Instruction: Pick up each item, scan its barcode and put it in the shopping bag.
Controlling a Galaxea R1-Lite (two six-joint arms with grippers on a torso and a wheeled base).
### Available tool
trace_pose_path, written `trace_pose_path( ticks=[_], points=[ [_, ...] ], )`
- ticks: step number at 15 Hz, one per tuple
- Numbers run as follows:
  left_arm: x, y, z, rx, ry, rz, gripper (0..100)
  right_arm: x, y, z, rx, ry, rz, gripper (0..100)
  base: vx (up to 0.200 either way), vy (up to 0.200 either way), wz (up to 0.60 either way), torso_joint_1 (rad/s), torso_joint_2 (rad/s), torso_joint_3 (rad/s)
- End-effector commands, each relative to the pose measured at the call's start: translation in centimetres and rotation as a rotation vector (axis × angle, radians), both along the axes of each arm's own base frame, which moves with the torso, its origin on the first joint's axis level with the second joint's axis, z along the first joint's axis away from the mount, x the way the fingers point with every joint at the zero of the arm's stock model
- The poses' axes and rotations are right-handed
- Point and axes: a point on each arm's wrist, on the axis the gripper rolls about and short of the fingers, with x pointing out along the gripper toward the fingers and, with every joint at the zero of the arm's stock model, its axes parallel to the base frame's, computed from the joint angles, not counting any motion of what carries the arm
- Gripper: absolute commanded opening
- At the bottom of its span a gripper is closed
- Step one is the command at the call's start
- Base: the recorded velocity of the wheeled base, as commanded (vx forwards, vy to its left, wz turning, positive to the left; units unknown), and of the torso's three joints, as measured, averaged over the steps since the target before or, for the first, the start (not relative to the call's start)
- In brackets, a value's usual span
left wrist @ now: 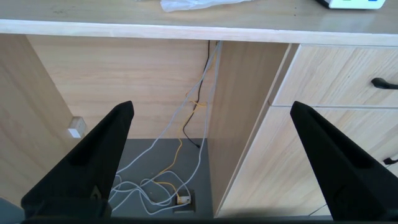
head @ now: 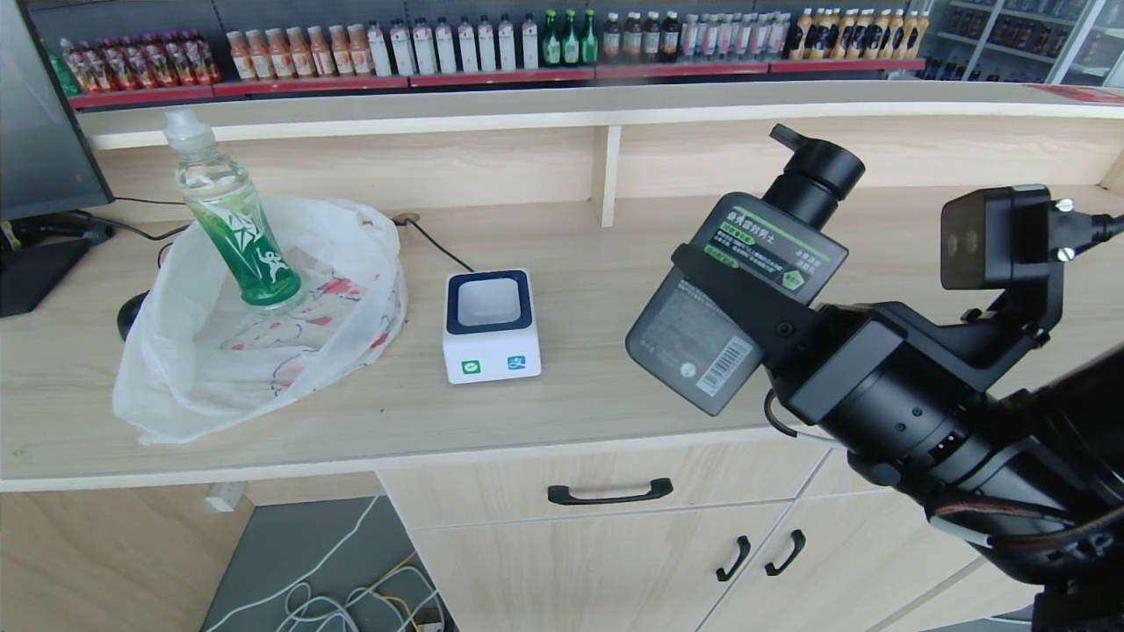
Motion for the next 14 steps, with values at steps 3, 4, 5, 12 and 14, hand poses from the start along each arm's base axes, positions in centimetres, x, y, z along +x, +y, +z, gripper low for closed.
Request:
trace_pose_path(
  ticks=[3,4,5,12,14],
  points=[
    [0.00,0.00,0.00,0.000,0.000,0.000,100,0.05,0.06,-0.05,-0.001,0.000,-0.002,0,0.000,0.000,0.00,0.000,0.00,0.000],
    [0.00,0.00,0.00,0.000,0.000,0.000,100,0.07,0.02,-0.08,-0.002,0.002,-0.004,0,0.000,0.000,0.00,0.000,0.00,0.000],
    [0.00,0.00,0.00,0.000,0.000,0.000,100,0.01,0.02,-0.08,-0.002,0.002,-0.003,0,0.000,0.000,0.00,0.000,0.00,0.000],
    [0.00,0.00,0.00,0.000,0.000,0.000,100,-0.13,-0.12,0.05,-0.005,-0.011,-0.011,0,0.000,0.000,0.00,0.000,0.00,0.000],
    [0.00,0.00,0.00,0.000,0.000,0.000,100,-0.19,-0.17,0.24,-0.005,-0.023,-0.015,0,0.000,0.000,0.00,0.000,0.00,0.000]
  ],
)
